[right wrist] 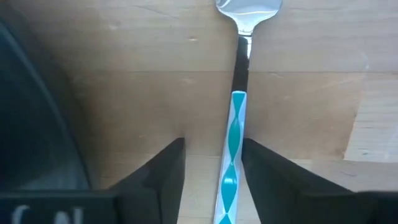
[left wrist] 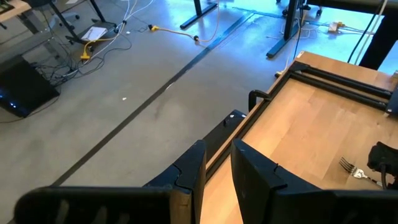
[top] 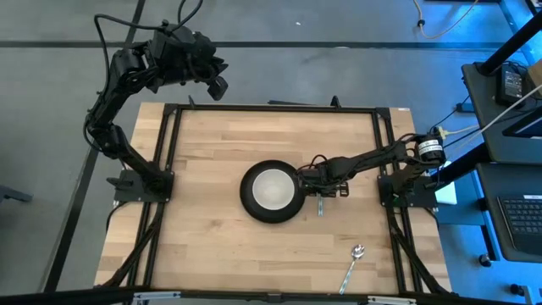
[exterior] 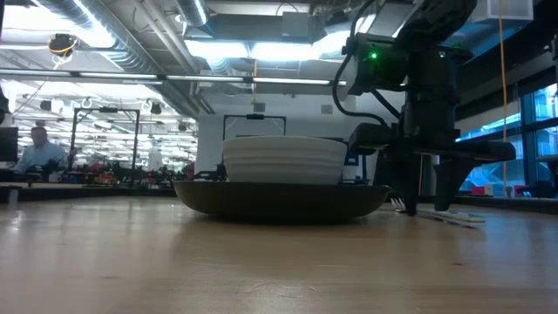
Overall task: Set table place
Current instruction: Put the blue patterned fork to the right of the black plate on the table, then put the blue patterned spoon into the white bowl
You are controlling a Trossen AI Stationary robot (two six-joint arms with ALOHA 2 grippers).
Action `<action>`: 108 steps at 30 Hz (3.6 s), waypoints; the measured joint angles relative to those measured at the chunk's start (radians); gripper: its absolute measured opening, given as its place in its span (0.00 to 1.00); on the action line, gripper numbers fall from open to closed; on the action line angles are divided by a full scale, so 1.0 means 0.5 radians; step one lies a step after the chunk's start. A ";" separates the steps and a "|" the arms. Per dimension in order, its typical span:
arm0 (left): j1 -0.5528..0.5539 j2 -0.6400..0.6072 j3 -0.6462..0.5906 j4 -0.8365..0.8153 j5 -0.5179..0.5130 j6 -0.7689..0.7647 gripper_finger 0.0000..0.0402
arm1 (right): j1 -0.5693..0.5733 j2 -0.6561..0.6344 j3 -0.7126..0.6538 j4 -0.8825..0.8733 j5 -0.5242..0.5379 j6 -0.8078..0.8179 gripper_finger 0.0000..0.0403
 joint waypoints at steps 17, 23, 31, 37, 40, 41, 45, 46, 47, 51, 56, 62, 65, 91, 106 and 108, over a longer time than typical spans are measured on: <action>0.001 0.000 0.000 0.004 0.000 0.000 0.17 | 0.000 -0.276 -0.011 -0.095 0.070 0.024 0.41; 0.000 0.000 0.001 0.007 0.000 0.001 0.17 | 0.000 -0.544 0.027 0.097 0.148 0.022 0.40; 0.000 0.000 0.001 0.007 0.000 0.000 0.17 | 0.070 -0.848 0.194 0.110 0.386 -0.111 0.39; 0.000 0.000 0.001 0.004 0.002 0.001 0.17 | 0.205 -0.897 0.213 0.389 0.281 -0.344 0.39; 0.000 0.000 0.000 -0.003 0.002 0.001 0.17 | 0.275 -0.875 0.213 0.460 0.199 -0.337 0.39; 0.000 0.000 0.001 -0.004 0.002 0.001 0.17 | 0.296 -0.873 0.213 0.455 0.164 -0.337 0.39; 0.000 0.000 0.001 -0.010 0.002 0.000 0.17 | 0.386 -0.861 0.213 0.449 0.015 -0.102 0.39; 0.000 0.000 0.001 -0.010 0.002 0.000 0.17 | 0.414 -0.860 0.213 0.442 -0.007 -0.012 0.39; 0.000 0.000 0.001 -0.011 0.002 0.000 0.17 | 0.450 -0.860 0.213 0.448 -0.016 0.075 0.39; 0.000 0.000 0.001 -0.016 0.002 0.000 0.17 | 0.613 -0.862 0.214 0.476 -0.027 0.372 0.39; 0.000 0.000 0.001 -0.017 0.002 0.000 0.17 | 0.820 -0.862 0.214 0.463 -0.134 0.729 0.39; 0.000 0.000 0.001 -0.016 0.002 0.001 0.17 | 1.029 -0.862 0.214 0.418 -0.133 1.079 0.39; 0.000 0.000 0.001 -0.016 0.002 0.001 0.17 | 1.112 -0.862 0.214 0.355 -0.168 1.195 0.39; 0.002 0.001 0.001 -0.015 -0.005 0.001 0.17 | 1.416 -0.147 0.213 -0.053 -0.845 1.378 0.39; 0.000 0.002 0.001 -0.108 -0.005 0.001 0.17 | 1.392 0.132 0.214 0.308 -0.879 1.391 0.39; 0.000 0.002 0.001 -0.106 -0.006 0.001 0.17 | 1.393 0.156 0.214 0.357 -0.876 1.392 0.39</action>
